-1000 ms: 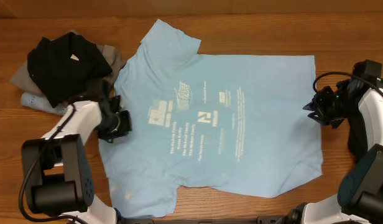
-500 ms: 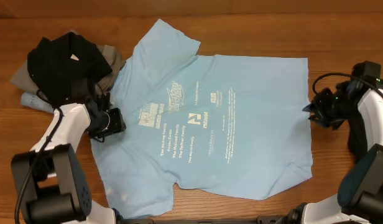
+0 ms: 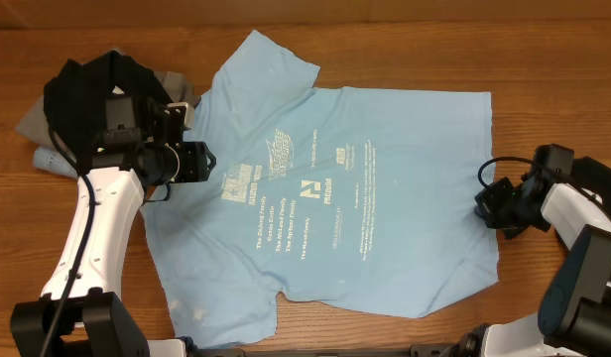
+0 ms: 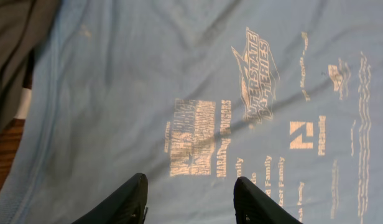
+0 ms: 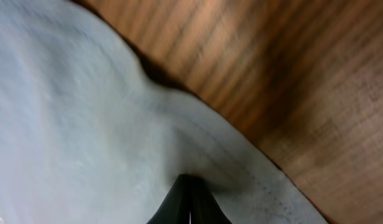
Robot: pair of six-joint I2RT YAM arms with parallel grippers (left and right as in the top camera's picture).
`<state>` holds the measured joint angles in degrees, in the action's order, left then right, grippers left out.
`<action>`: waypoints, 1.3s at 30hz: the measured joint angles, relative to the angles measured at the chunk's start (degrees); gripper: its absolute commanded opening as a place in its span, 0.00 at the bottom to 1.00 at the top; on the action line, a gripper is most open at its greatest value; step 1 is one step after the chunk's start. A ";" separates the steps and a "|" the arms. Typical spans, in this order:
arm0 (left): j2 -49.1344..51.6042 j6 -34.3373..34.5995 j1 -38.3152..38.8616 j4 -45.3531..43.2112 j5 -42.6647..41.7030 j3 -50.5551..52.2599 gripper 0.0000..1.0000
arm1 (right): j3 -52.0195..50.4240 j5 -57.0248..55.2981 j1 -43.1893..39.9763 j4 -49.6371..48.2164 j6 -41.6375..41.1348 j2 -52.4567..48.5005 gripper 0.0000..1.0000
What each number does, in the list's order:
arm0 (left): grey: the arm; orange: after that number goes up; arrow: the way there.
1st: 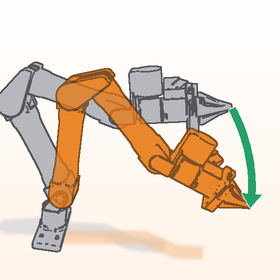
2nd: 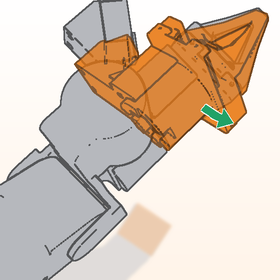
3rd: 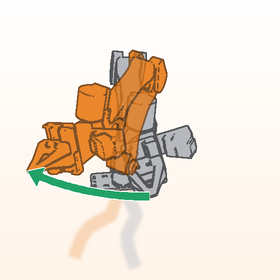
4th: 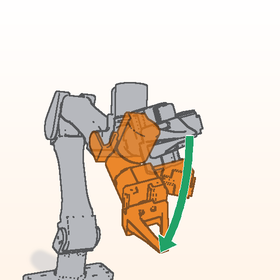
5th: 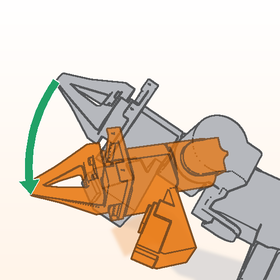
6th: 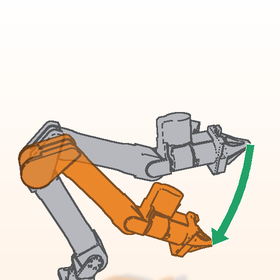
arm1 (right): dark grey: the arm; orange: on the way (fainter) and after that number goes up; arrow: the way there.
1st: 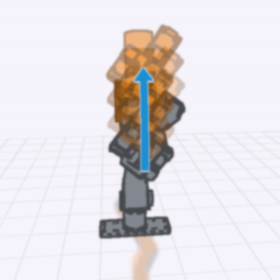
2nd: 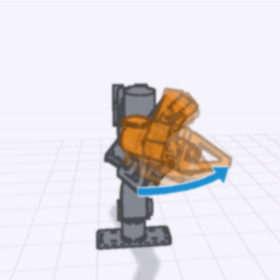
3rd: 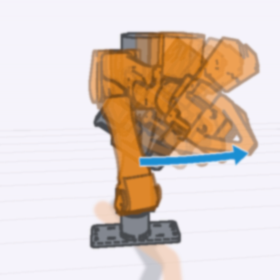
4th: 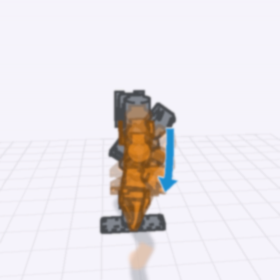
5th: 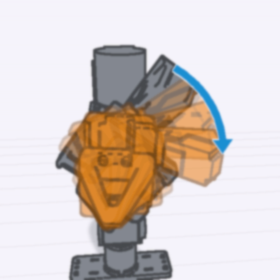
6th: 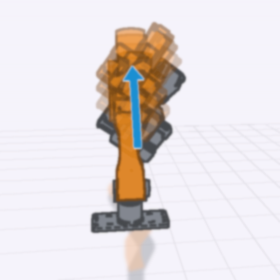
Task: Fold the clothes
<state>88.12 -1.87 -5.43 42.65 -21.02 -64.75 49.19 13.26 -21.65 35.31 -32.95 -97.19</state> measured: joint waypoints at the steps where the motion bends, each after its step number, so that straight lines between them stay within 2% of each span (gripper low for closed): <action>1: 0.00 -0.26 0.20 0.46 -0.04 0.00 0.49 | -0.13 -0.24 0.00 -1.60 -0.68 -0.04 0.04; 5: 0.00 -1.60 0.22 2.05 -0.04 -0.02 0.47 | -0.11 -0.79 -0.02 -5.68 -2.38 -0.76 0.07; 8: 0.00 -2.58 0.22 3.39 -0.04 -0.02 0.42 | 0.55 0.13 -0.13 -6.19 -1.90 -1.22 0.27; 11: 0.00 -3.08 0.22 4.81 -0.04 -0.02 0.43 | 3.02 3.63 -0.22 -4.09 1.92 -2.29 0.34; 17: -0.90 -2.34 0.09 19.26 2.64 -3.69 0.43 | 7.93 8.02 -0.46 6.51 6.19 1.79 0.42; 19: -2.16 -1.31 -0.59 24.61 3.72 -5.18 0.45 | 9.99 8.66 -0.44 9.55 6.64 6.10 0.47; 23: -4.57 1.42 -3.58 33.53 5.88 -5.75 0.56 | 13.57 9.38 -0.44 14.01 7.39 16.28 0.56; 28: -4.98 3.54 -7.74 31.65 5.84 1.99 0.60 | 14.36 9.70 -0.44 17.97 7.52 24.61 0.59; 30: -4.81 4.20 -9.38 28.85 4.39 6.95 0.64 | 14.40 9.81 -0.44 19.15 7.52 25.66 0.60; 32: -4.63 5.57 -11.30 25.97 3.21 10.97 0.65 | 14.40 9.86 -0.44 20.33 7.52 25.83 0.60; 36: -4.59 7.04 -15.52 23.65 2.93 13.29 0.65 | 14.40 9.84 -0.44 21.27 7.85 25.79 0.61; 39: -4.59 7.74 -18.99 23.02 3.26 13.29 0.70 | 14.40 9.86 -0.44 21.29 8.13 25.79 0.61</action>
<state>83.53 5.87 -24.43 65.67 -17.76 -51.46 63.59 23.11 -22.09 56.60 -24.82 -71.40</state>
